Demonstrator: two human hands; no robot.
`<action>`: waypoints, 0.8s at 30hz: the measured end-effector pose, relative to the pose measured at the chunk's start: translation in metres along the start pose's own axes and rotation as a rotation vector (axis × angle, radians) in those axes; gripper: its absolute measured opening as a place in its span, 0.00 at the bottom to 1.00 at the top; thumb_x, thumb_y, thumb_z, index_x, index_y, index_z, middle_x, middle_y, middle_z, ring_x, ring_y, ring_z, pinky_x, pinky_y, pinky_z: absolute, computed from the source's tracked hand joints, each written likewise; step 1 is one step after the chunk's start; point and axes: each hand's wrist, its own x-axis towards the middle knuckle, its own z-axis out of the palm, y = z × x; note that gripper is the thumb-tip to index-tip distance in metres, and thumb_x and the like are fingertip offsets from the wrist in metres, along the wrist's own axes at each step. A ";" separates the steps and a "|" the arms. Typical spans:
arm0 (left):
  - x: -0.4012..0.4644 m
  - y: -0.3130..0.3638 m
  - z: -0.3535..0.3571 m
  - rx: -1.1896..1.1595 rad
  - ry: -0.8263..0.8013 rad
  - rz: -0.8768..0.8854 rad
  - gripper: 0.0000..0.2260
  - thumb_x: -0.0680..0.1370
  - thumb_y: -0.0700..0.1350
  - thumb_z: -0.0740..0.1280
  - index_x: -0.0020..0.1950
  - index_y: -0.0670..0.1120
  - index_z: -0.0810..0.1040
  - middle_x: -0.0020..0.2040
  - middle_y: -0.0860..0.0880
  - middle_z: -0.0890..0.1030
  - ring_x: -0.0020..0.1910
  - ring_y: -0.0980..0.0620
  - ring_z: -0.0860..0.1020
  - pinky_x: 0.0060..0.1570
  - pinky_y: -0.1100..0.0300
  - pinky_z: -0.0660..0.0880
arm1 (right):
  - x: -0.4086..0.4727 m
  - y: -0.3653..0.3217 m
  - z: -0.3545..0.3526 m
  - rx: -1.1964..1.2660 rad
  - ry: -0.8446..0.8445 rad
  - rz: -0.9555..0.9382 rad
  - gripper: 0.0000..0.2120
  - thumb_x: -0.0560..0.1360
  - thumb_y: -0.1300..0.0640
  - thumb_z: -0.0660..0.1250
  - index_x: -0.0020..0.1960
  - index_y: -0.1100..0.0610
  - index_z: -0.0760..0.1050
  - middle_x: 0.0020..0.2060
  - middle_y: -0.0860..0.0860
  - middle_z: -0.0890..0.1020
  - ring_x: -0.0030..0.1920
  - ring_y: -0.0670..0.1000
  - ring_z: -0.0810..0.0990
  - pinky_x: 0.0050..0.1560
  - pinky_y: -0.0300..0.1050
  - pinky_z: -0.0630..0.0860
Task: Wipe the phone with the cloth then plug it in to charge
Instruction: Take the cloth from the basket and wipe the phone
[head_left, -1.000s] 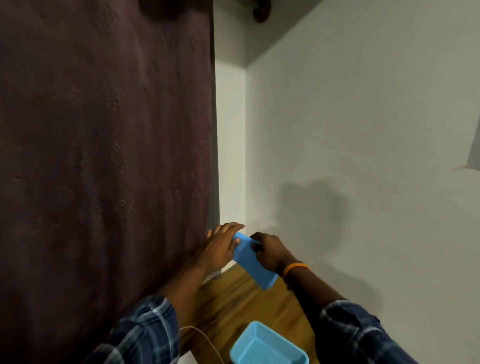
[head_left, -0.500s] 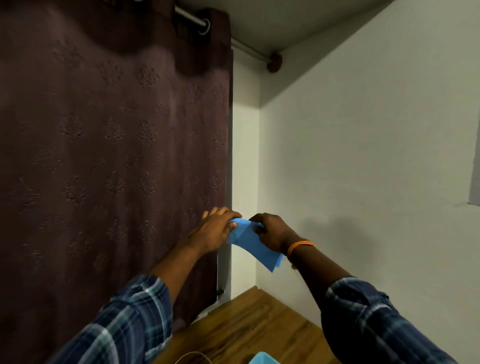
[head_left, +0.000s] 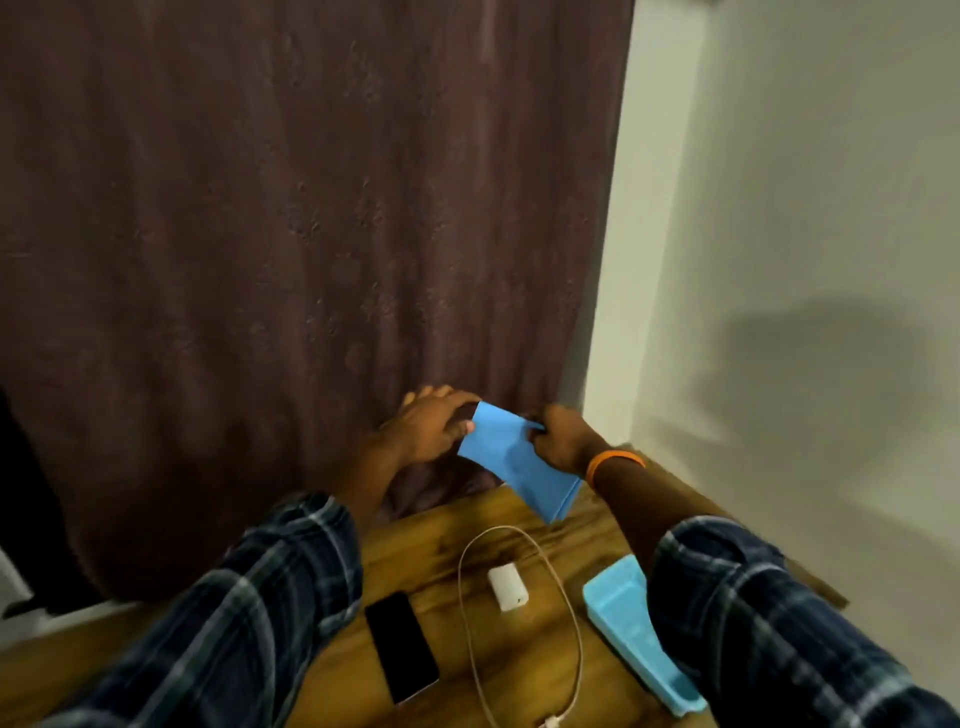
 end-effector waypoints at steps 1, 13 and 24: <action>-0.012 -0.018 0.013 -0.003 -0.028 -0.040 0.22 0.80 0.57 0.62 0.74 0.58 0.67 0.69 0.49 0.72 0.67 0.43 0.69 0.67 0.45 0.62 | 0.001 -0.006 0.026 0.016 -0.039 0.015 0.16 0.77 0.60 0.65 0.64 0.58 0.80 0.60 0.59 0.83 0.62 0.61 0.80 0.61 0.46 0.74; -0.127 -0.148 0.167 -0.108 -0.401 -0.347 0.29 0.77 0.56 0.69 0.75 0.50 0.68 0.76 0.46 0.68 0.75 0.44 0.66 0.73 0.51 0.60 | -0.024 -0.022 0.246 0.121 -0.422 0.235 0.18 0.77 0.61 0.66 0.66 0.62 0.77 0.62 0.61 0.81 0.64 0.60 0.78 0.61 0.47 0.72; -0.144 -0.161 0.251 -0.204 -0.605 -0.436 0.36 0.74 0.57 0.72 0.77 0.48 0.63 0.79 0.45 0.61 0.78 0.43 0.59 0.76 0.46 0.57 | -0.060 0.027 0.305 0.427 -0.456 0.559 0.31 0.77 0.64 0.61 0.77 0.47 0.59 0.63 0.61 0.75 0.60 0.64 0.77 0.63 0.60 0.75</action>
